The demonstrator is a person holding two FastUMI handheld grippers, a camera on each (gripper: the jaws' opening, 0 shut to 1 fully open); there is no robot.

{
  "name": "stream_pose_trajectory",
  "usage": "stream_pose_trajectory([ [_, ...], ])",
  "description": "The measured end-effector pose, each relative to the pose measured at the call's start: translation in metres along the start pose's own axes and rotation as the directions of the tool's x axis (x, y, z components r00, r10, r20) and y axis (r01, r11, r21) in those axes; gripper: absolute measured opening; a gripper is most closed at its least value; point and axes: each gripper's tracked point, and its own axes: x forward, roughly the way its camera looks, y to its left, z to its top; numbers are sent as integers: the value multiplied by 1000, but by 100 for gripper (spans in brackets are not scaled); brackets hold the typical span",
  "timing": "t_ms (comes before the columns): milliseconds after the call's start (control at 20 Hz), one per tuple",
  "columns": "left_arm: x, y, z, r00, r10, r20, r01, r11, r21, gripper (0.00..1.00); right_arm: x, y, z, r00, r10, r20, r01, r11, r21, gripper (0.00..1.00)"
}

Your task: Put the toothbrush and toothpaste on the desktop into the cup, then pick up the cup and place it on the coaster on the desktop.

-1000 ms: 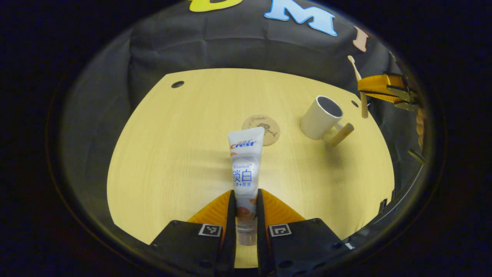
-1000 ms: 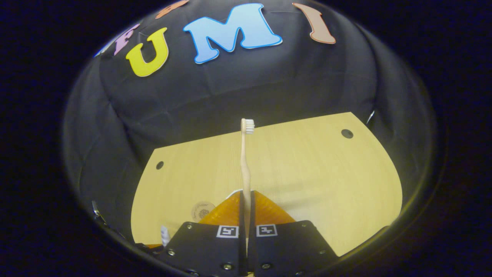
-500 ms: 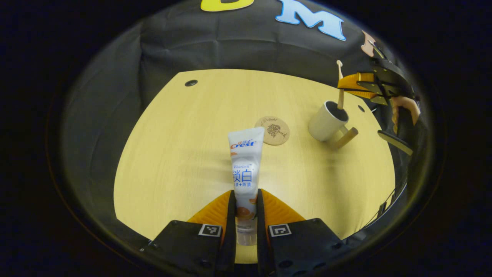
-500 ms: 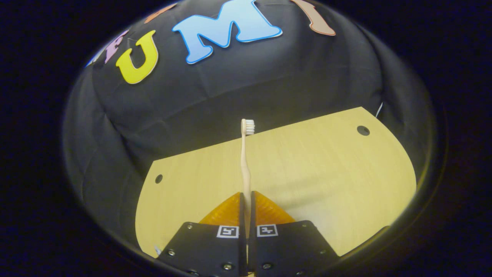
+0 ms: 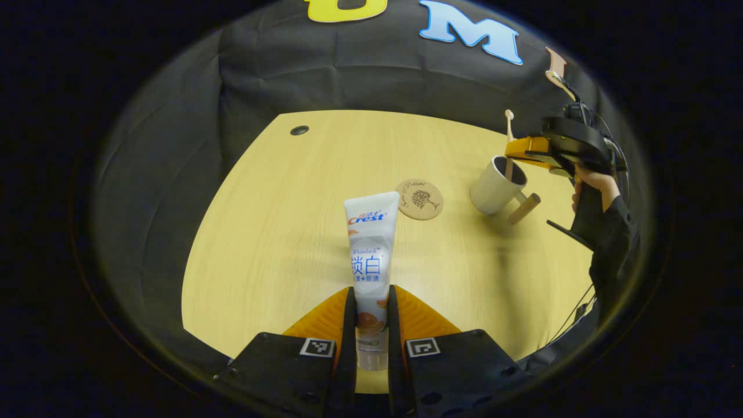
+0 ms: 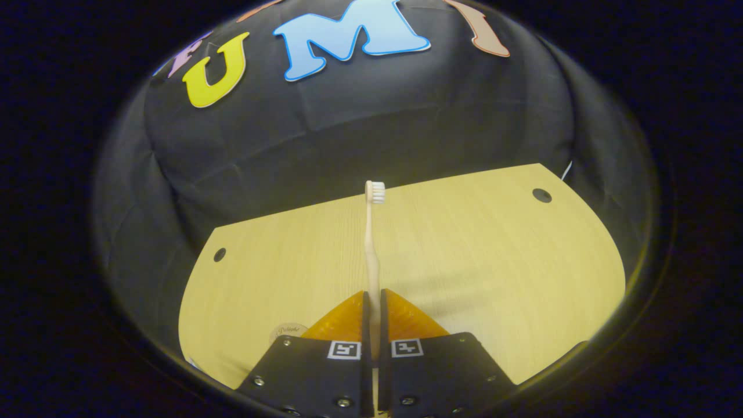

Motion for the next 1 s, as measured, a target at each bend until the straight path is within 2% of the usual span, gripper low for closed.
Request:
stream_pose_trajectory([
  [400, 0, -9, 16, 1000, -17, 20, 17, 999, 37, 31, -8, -1, -8, 1000, 11, 10, -11, 1000, -28, 12],
  [600, 21, -25, 30, 997, -41, 59, 36, 996, 80, 31, -31, -11, 4, 998, 5, 66, -5, 1000, 0, 12],
  [750, 32, -42, 54, 990, -95, 106, 82, 989, 124, 31, -52, -30, 9, 995, -14, 96, 12, 1000, 23, 12],
  [1000, 64, -88, 95, 966, -210, 149, 177, 962, 209, 30, -82, -84, 7, 989, -90, 114, 81, 993, 83, 12],
])
